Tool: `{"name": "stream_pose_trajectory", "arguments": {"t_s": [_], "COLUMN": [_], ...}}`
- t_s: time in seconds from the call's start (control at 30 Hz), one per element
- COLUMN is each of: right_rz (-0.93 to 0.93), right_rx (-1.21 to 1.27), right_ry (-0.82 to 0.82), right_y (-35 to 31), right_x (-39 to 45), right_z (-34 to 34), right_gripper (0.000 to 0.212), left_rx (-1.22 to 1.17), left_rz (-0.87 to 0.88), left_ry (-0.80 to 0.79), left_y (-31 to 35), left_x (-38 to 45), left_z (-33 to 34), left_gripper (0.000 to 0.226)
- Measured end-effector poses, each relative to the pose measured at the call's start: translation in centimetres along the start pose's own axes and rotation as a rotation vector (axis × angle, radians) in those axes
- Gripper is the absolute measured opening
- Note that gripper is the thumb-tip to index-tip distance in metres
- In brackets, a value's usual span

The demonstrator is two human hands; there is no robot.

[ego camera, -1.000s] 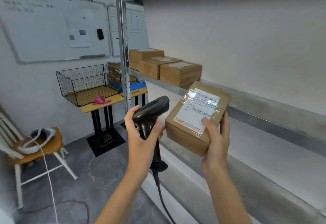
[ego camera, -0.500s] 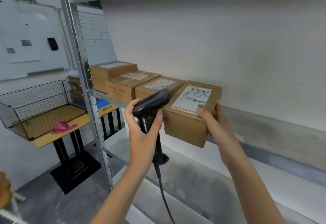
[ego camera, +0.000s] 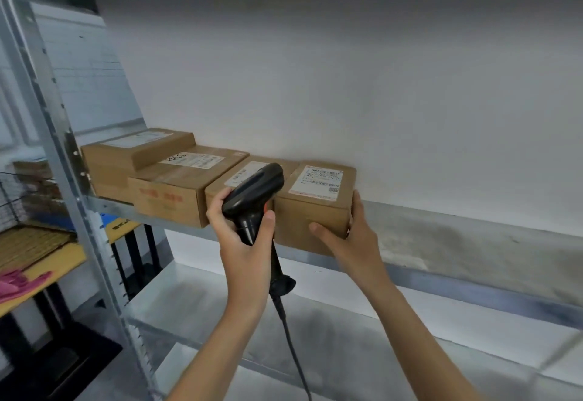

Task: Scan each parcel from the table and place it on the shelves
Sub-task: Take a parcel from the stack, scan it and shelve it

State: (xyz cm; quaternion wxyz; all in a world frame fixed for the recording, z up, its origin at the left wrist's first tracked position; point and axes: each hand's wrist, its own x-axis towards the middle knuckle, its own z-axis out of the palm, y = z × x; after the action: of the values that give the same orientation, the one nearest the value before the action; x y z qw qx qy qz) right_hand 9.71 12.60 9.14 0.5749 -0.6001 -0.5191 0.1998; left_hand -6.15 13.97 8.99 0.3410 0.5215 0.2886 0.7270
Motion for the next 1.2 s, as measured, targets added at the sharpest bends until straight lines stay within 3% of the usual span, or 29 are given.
{"name": "stream_pose_trajectory", "arguments": {"t_s": [0.17,0.27,0.47,0.77,0.93,1.2], "right_rz": [0.081,0.150,0.149,0.180,0.349,0.627], "right_rx": [0.027,0.077,-0.003,-0.597,-1.033,-1.228], "right_ry": [-0.006,-0.005,0.197,0.452,0.515,0.664], "right_y": [-0.3,-0.3,0.0,0.4,1.5,3.0], "right_x": [0.9,-0.1,-3.9,-10.7,-16.1,-28.3], "right_z": [-0.4,-0.6,-1.8,-11.0,-17.2,-27.9], "right_gripper": [0.092,0.103,0.098,0.067,0.061,0.064], "left_rx": [-0.077,-0.149,-0.197,-0.171,-0.181,-0.231], "left_rz": [-0.065,-0.114,-0.078,-0.105,-0.080,-0.066], "left_ry": [-0.055,-0.125,-0.413,-0.915,-1.055,-1.278], "left_y": [-0.1,0.1,1.3,1.9,1.9,5.2], "left_x": [1.2,1.2,-1.3,-6.1,-11.8,-24.6], "left_z": [-0.9,-1.1,0.7,8.4,12.3,18.4], "left_gripper": [0.061,0.063,0.064,0.060,0.057,0.065]}}
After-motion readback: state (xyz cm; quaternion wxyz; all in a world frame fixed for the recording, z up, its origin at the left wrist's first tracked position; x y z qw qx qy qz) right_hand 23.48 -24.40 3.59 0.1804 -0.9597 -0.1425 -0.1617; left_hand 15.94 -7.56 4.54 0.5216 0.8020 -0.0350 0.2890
